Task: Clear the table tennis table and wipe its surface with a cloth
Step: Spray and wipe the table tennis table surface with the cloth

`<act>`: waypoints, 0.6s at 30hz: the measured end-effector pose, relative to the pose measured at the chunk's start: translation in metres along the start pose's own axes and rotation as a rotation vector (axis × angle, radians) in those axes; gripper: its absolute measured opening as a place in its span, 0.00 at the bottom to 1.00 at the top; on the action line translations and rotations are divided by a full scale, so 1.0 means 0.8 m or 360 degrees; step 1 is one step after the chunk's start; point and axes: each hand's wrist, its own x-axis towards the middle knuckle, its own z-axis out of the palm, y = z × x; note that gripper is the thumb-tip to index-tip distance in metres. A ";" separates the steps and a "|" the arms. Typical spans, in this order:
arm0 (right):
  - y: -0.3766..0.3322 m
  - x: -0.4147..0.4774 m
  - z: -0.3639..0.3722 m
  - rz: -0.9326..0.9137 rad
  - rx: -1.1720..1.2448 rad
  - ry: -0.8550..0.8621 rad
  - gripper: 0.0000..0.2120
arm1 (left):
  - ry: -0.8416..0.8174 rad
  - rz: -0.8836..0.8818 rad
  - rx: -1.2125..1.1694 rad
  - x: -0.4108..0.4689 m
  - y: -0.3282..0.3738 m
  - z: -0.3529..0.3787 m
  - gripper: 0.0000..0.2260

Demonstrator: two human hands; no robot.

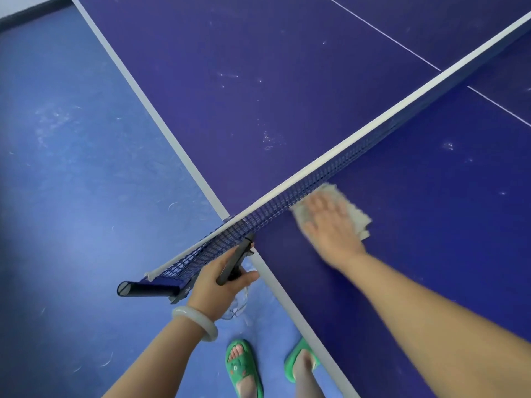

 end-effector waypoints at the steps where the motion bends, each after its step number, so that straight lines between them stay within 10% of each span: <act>1: 0.029 0.011 -0.003 0.0290 0.0020 -0.0016 0.26 | 0.0002 -0.0006 -0.0007 -0.001 0.001 -0.001 0.15; 5: 0.027 0.019 -0.004 0.1183 0.0342 -0.0007 0.27 | -0.0010 0.0025 -0.0046 -0.009 0.005 0.000 0.15; 13: -0.063 -0.095 0.030 -0.0047 0.0047 0.0014 0.28 | -0.0086 0.0106 0.0031 -0.004 0.019 0.005 0.18; 18: 0.054 -0.077 0.021 0.0894 0.0108 -0.0010 0.30 | -0.0083 0.0102 0.0050 -0.006 0.024 0.007 0.17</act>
